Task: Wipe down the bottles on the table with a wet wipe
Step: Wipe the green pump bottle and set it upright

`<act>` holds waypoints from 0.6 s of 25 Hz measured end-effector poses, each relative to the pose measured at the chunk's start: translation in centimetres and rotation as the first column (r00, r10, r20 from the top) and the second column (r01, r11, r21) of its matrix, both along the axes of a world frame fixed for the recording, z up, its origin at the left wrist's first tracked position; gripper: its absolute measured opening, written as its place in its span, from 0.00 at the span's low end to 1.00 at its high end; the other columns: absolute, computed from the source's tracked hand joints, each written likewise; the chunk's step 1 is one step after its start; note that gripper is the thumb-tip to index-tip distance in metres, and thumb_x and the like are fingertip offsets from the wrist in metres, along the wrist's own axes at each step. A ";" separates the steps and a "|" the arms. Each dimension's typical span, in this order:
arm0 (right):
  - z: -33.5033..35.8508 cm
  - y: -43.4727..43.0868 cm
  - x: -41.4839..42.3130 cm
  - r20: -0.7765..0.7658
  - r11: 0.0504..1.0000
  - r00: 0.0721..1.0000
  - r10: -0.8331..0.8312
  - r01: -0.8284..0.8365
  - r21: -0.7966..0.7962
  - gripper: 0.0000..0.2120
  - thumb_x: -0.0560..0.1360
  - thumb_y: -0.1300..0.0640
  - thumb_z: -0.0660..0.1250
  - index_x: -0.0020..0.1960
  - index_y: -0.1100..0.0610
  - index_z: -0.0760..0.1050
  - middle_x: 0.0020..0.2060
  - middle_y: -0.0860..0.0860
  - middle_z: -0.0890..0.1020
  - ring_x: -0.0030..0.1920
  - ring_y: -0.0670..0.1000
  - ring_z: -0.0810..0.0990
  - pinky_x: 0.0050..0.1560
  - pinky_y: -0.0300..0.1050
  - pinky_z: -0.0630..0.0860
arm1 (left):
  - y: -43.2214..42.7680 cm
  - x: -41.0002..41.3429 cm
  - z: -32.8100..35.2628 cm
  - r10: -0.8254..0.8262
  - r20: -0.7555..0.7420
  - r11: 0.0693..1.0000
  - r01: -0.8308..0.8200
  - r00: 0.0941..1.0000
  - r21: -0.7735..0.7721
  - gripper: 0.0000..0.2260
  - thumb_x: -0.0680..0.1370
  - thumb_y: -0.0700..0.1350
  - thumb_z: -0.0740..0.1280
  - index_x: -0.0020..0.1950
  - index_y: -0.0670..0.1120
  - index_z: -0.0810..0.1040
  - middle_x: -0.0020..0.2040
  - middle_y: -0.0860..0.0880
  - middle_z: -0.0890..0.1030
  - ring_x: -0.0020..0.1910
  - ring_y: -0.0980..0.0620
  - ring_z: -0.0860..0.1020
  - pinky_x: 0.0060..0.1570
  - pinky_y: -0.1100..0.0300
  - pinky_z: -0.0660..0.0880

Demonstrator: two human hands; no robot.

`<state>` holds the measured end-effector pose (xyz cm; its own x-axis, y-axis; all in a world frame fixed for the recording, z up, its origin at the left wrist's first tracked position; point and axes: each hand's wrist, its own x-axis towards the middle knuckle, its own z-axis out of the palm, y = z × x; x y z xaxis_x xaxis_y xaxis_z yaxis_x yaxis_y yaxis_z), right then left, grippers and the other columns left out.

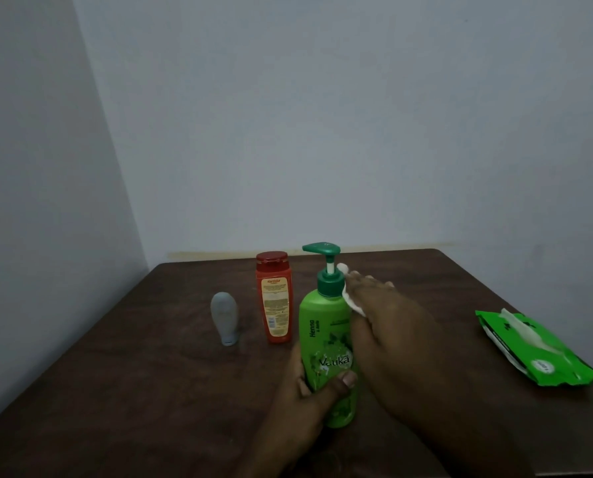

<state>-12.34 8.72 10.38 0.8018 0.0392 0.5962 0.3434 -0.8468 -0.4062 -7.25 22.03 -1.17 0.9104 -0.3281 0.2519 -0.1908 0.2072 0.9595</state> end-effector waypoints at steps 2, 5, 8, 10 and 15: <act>0.1 -0.4 0.2 -0.037 0.993 0.998 0.050 -0.045 0.105 0.21 0.82 0.58 0.57 0.74 0.56 0.70 0.72 0.49 0.73 0.72 0.44 0.68 0.76 0.42 0.59 | 0.0 0.1 -0.4 0.010 0.001 1.000 -0.010 1.000 0.007 0.31 0.70 0.44 0.78 0.71 0.50 0.72 0.62 0.49 0.85 0.63 0.48 0.83 0.58 0.55 0.80; -0.7 0.1 -1.2 0.062 1.000 0.998 0.012 -0.010 -0.023 0.25 0.76 0.55 0.56 0.69 0.62 0.75 0.67 0.56 0.77 0.68 0.54 0.75 0.72 0.53 0.61 | 0.0 0.1 -0.5 0.014 0.000 1.000 -0.014 1.000 0.020 0.30 0.71 0.45 0.77 0.71 0.52 0.72 0.62 0.51 0.85 0.62 0.49 0.83 0.58 0.55 0.81; -1.6 0.5 -2.4 0.183 0.998 0.983 0.010 0.000 -0.056 0.25 0.73 0.55 0.58 0.65 0.63 0.78 0.64 0.57 0.80 0.66 0.56 0.78 0.68 0.63 0.66 | 0.2 0.1 -0.3 0.000 -0.038 0.999 0.002 0.999 0.035 0.27 0.76 0.36 0.75 0.71 0.54 0.71 0.62 0.53 0.85 0.62 0.50 0.83 0.60 0.50 0.81; -1.3 0.7 -2.1 0.084 0.992 0.996 0.041 -0.050 0.117 0.24 0.75 0.56 0.58 0.70 0.59 0.75 0.68 0.53 0.77 0.70 0.50 0.73 0.74 0.53 0.65 | 0.2 0.0 -0.2 0.014 -0.037 0.999 -0.012 0.999 0.037 0.28 0.75 0.41 0.77 0.71 0.55 0.71 0.62 0.53 0.85 0.62 0.51 0.83 0.61 0.50 0.81; -0.1 -0.2 0.3 -0.018 0.963 0.996 0.082 -0.074 0.260 0.15 0.83 0.58 0.59 0.65 0.50 0.78 0.58 0.48 0.84 0.58 0.44 0.81 0.61 0.42 0.76 | 0.0 -0.2 -0.4 0.070 -0.010 0.996 -0.069 0.998 0.054 0.28 0.73 0.44 0.77 0.71 0.51 0.72 0.64 0.48 0.84 0.64 0.46 0.82 0.65 0.43 0.78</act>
<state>-12.06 8.51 10.25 0.8192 -0.0505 0.5713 0.3894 -0.6823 -0.6187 -7.42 21.98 -1.52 0.9343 -0.2769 0.2244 -0.1911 0.1421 0.9712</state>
